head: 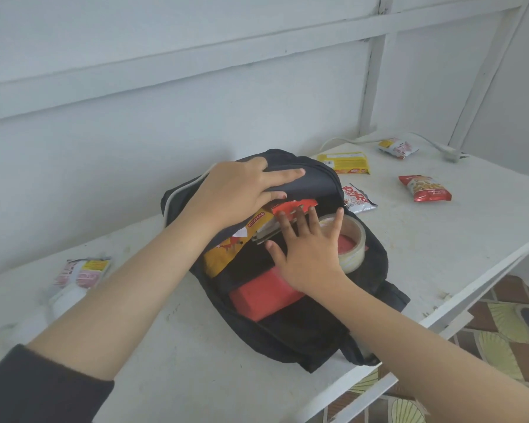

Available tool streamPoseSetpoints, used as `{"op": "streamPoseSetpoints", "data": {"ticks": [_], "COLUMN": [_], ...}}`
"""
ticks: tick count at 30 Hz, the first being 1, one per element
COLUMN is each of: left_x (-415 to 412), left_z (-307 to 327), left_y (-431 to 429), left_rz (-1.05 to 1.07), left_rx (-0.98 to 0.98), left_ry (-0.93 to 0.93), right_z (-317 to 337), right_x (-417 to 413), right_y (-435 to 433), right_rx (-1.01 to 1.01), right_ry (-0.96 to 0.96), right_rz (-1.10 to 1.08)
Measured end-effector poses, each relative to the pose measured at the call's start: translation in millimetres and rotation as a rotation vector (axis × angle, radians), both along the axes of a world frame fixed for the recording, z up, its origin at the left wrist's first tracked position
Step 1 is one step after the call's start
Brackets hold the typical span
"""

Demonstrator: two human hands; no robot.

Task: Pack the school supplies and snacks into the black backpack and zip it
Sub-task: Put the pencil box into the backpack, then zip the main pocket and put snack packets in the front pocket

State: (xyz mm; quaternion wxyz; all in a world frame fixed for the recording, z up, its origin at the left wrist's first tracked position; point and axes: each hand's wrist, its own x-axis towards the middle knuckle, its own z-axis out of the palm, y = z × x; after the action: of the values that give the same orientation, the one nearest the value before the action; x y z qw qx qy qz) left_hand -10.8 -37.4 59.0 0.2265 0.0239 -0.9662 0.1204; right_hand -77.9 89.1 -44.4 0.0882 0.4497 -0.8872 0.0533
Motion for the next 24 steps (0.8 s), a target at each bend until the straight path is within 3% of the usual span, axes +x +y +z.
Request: {"op": "streamPoseSetpoints", "data": {"ticks": [3, 6, 11, 13, 16, 18, 24], "left_x": [2, 4, 6, 7, 9, 10, 9], "left_z": [-2, -8, -21, -31, -41, -45, -57], "left_y": [6, 13, 42, 59, 85, 102, 156], "left_rz": [0.106, 0.227, 0.514, 0.509, 0.474, 0.405, 0.410], "left_rx": [0.051, 0.105, 0.472, 0.516, 0.323, 0.325, 0.356], "left_ry": [-0.045, -0.044, -0.100, 0.004, 0.297, 0.397, 0.291], "right_z": [2, 4, -5, -10, -15, -17, -27], "right_x": [-1, -4, -16, -23, -37, -49, -93], "right_y": [10, 29, 67, 80, 99, 111, 143], "right_rx": [-0.146, -0.485, -0.765, -0.843, -0.893, -0.888, -0.759], "right_ry": [-0.081, -0.208, -0.299, -0.329, -0.321, -0.349, -0.395], "right_rz": [0.007, 0.060, 0.070, 0.069, 0.027, -0.015, -0.103]}}
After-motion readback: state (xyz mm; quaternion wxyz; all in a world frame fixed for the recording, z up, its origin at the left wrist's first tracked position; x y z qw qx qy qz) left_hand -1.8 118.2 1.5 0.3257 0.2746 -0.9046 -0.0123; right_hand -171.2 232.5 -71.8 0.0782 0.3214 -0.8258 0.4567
